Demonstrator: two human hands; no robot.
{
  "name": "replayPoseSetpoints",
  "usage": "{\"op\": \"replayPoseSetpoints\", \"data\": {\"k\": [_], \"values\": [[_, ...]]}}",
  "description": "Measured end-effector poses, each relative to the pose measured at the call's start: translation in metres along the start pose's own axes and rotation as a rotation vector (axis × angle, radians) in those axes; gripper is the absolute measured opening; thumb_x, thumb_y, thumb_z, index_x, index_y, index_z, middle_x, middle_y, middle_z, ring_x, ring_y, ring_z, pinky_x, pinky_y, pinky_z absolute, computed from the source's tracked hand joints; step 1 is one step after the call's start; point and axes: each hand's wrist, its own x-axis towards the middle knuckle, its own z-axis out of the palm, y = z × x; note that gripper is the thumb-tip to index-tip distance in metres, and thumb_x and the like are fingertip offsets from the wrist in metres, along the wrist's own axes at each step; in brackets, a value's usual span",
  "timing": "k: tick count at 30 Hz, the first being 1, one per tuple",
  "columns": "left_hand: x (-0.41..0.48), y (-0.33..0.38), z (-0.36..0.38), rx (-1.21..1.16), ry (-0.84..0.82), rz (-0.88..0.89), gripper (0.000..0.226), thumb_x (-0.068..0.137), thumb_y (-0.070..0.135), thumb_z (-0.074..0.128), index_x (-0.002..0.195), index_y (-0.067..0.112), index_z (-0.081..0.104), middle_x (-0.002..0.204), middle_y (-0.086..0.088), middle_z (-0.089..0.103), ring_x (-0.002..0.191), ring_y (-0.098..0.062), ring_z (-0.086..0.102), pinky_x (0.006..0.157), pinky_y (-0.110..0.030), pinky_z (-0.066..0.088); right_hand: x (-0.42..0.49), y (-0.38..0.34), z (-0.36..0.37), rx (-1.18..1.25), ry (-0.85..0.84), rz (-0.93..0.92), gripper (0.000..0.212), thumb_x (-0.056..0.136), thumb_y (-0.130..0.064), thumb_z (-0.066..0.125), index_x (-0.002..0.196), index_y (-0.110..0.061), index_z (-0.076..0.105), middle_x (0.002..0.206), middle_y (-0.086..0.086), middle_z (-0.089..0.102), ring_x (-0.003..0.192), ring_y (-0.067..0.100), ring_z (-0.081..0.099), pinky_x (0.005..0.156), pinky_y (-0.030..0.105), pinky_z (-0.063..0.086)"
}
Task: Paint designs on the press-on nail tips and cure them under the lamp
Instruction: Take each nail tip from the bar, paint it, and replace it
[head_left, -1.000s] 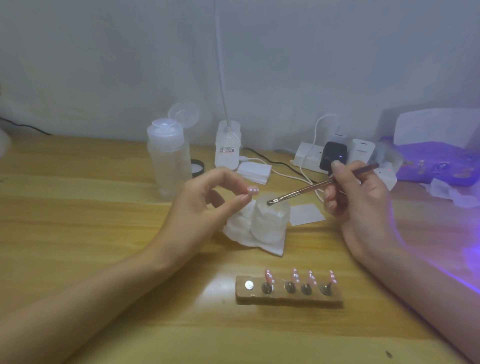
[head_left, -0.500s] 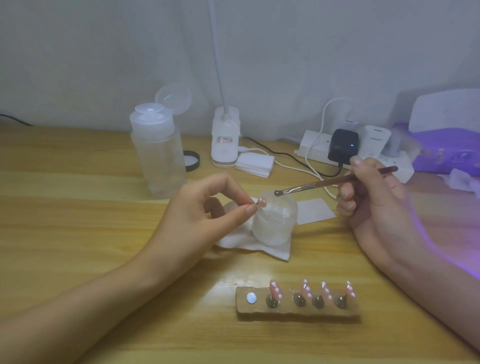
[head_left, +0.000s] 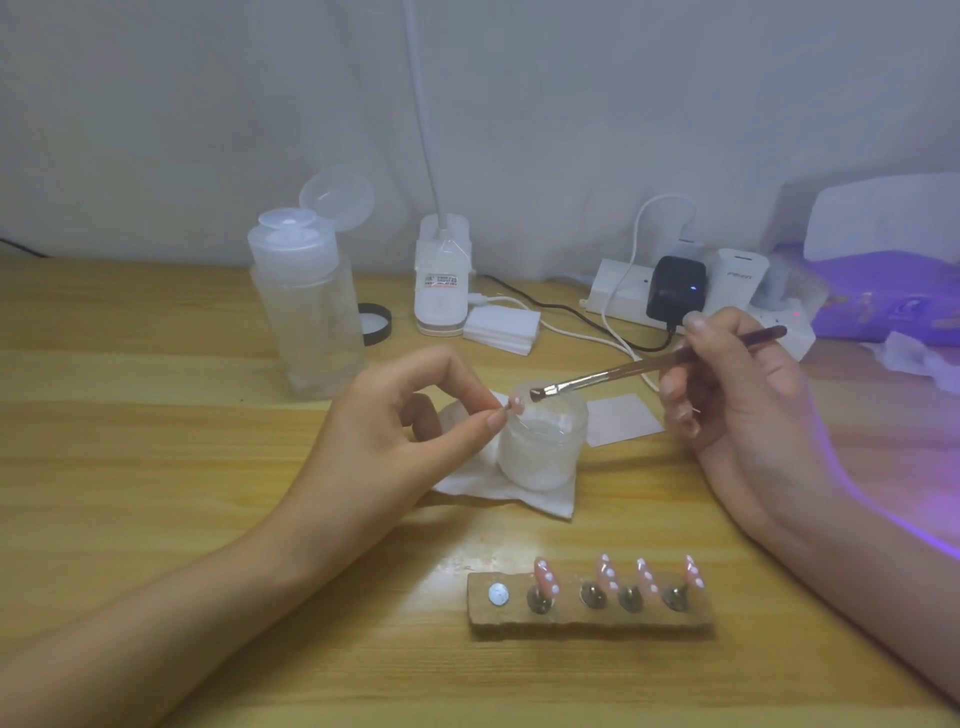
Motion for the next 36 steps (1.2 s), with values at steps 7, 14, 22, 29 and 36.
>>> {"op": "replayPoseSetpoints", "data": {"k": [7, 14, 22, 29, 36], "values": [[0.0, 0.0009, 0.0007, 0.021, 0.005, 0.018, 0.017, 0.086, 0.016, 0.074, 0.073, 0.016, 0.062, 0.052, 0.025, 0.048, 0.043, -0.001, 0.035, 0.047, -0.006, 0.027, 0.0006, 0.0007, 0.0019, -0.051, -0.007, 0.022, 0.025, 0.092, -0.031, 0.06, 0.071, -0.022, 0.049, 0.054, -0.001, 0.058, 0.044, 0.008, 0.045, 0.04, 0.014, 0.031], [0.0, 0.0005, -0.0005, 0.009, 0.002, 0.014, 0.014, 0.083, 0.025, 0.071, 0.074, 0.018, 0.063, 0.06, 0.016, 0.052, 0.045, -0.003, 0.036, 0.049, -0.009, 0.029, 0.0018, 0.0005, 0.0027, -0.039, -0.047, 0.015, 0.023, 0.085, -0.035, 0.063, 0.071, -0.021, 0.052, 0.058, 0.004, 0.063, 0.036, 0.008, 0.033, 0.041, 0.014, 0.031], [-0.0006, 0.0026, 0.0005, 0.008, -0.007, 0.026, 0.015, 0.084, 0.021, 0.07, 0.074, 0.016, 0.061, 0.053, 0.024, 0.048, 0.044, -0.002, 0.036, 0.048, -0.007, 0.028, 0.0017, 0.0008, 0.0018, -0.051, -0.045, 0.015, 0.025, 0.086, -0.037, 0.065, 0.072, -0.021, 0.053, 0.059, 0.004, 0.064, 0.038, 0.01, 0.036, 0.042, 0.016, 0.032], [-0.0009, 0.0023, 0.0005, -0.006, 0.003, 0.01, 0.015, 0.082, 0.023, 0.07, 0.071, 0.021, 0.061, 0.06, 0.02, 0.052, 0.045, -0.003, 0.036, 0.049, -0.009, 0.029, 0.0013, 0.0003, 0.0023, -0.046, -0.063, 0.008, 0.026, 0.087, -0.038, 0.064, 0.074, -0.02, 0.05, 0.059, 0.003, 0.064, 0.038, 0.009, 0.036, 0.042, 0.016, 0.029], [-0.0019, 0.0022, -0.0002, 0.036, -0.01, 0.044, 0.018, 0.088, 0.015, 0.074, 0.075, 0.016, 0.062, 0.049, 0.025, 0.045, 0.042, -0.001, 0.033, 0.048, -0.005, 0.026, 0.0006, -0.0009, 0.0026, -0.021, -0.058, 0.002, 0.026, 0.088, -0.036, 0.062, 0.077, -0.017, 0.047, 0.057, 0.002, 0.063, 0.038, 0.009, 0.034, 0.043, 0.014, 0.033]]}}
